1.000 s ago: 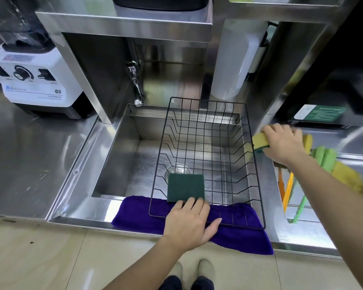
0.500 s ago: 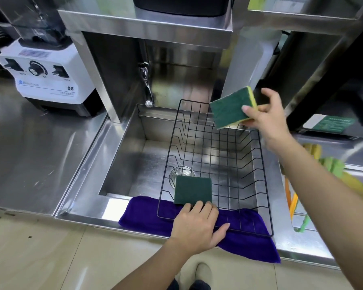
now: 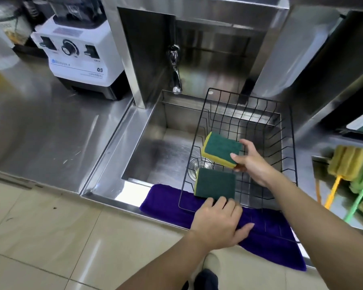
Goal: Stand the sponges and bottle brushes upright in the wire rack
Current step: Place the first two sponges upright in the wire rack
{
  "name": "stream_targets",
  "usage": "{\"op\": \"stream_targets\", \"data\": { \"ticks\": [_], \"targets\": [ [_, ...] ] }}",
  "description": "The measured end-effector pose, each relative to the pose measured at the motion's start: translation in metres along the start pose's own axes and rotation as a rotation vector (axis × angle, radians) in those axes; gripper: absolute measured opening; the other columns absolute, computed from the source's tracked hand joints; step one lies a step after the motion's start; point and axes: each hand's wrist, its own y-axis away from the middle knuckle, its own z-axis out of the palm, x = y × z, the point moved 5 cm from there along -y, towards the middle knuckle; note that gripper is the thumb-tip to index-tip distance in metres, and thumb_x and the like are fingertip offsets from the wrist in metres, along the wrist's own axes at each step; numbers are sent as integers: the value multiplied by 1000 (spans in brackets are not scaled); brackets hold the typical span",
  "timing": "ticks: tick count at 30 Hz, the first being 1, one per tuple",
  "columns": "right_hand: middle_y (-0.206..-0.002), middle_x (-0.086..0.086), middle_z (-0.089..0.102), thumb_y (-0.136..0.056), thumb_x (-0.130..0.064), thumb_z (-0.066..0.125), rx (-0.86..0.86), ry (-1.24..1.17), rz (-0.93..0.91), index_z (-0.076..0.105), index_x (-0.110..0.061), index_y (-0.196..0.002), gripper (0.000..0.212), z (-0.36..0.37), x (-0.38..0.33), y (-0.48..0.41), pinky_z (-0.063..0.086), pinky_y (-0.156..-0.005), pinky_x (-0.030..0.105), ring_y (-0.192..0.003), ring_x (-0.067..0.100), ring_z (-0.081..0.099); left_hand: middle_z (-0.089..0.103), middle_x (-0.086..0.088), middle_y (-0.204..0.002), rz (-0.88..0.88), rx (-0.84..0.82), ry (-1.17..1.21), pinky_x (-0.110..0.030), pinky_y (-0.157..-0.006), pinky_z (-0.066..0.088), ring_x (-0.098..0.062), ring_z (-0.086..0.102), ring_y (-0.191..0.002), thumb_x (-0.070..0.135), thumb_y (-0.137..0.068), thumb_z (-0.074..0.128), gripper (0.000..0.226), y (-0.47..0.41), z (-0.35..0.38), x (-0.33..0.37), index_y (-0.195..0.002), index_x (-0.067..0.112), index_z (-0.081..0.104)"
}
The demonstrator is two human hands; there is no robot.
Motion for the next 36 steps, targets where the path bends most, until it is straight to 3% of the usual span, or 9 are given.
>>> {"op": "stream_targets", "data": {
  "ticks": [3, 7, 18, 20, 24, 27, 29, 33, 36],
  "targets": [
    [-126, 9, 51, -92, -5, 52, -96, 81, -20, 37, -31, -135, 53, 3, -2, 4, 48, -63, 30, -87, 21, 56, 68, -2, -85, 10, -1, -4, -28, -58, 42, -18, 57, -71, 51, -94, 38, 48, -1, -1, 1, -90, 14, 67],
    [-110, 11, 58, -92, 0, 50, -148, 102, -47, 45, -30, -122, 43, 3, -5, 6, 43, -66, 31, -90, 21, 53, 66, -1, -82, 3, 0, 7, -29, -57, 41, -18, 55, -70, 51, -94, 38, 47, -2, -1, 1, -90, 13, 67],
    [-87, 4, 57, -91, -12, 56, -243, 353, -11, 46, -29, -127, 41, 5, 1, 9, 33, -53, 22, -63, 14, 42, 63, -1, -79, 10, 31, -4, -30, -56, 39, -19, 52, -68, 49, -95, 37, 47, -1, -2, 2, -87, 12, 66],
    [-97, 0, 59, -91, -14, 57, -220, 377, -29, 44, -25, -133, 45, 5, 2, 7, 33, -53, 21, -65, 15, 46, 60, -1, -76, 16, 48, -9, -30, -55, 37, -19, 49, -66, 48, -95, 39, 45, -2, -5, 2, -84, 13, 65],
    [-82, -11, 53, -91, -23, 58, -171, 457, -62, 37, -27, -139, 53, 5, 2, 8, 34, -55, 22, -59, 9, 43, 55, -1, -69, 20, 53, -32, -30, -54, 35, -19, 47, -63, 48, -93, 42, 42, -4, -7, 0, -77, 14, 61],
    [-114, -1, 62, -92, -31, 55, -121, 603, -116, 27, -26, -146, 61, 3, -2, 15, 43, -81, 29, -97, 20, 60, 56, -1, -68, 9, 29, -18, -30, -54, 38, -20, 50, -64, 48, -93, 43, 43, -3, -4, 0, -77, 13, 62],
    [-134, 12, 55, -91, -35, 54, -69, 665, -140, 24, -27, -147, 64, -2, -4, 20, 40, -96, 35, -121, 30, 52, 57, -1, -68, -5, 15, -4, -31, -55, 40, -21, 52, -64, 48, -92, 43, 44, -3, -4, 0, -77, 13, 63],
    [-103, 6, 58, -92, -34, 54, -1, 676, -209, 30, -22, -145, 59, -19, -13, 37, 39, -81, 28, -102, 24, 57, 56, -3, -68, 28, -16, 12, -33, -59, 39, -23, 50, -63, 48, -92, 45, 43, -5, -3, 5, -75, 12, 62],
    [-101, 5, 60, -93, -28, 52, 88, 651, -270, 39, -19, -139, 49, -40, -21, 55, 40, -80, 28, -95, 20, 56, 56, -5, -72, 67, -81, 12, -37, -66, 37, -24, 49, -67, 53, -91, 44, 47, -11, 1, 20, -76, 11, 61]
  ]
}}
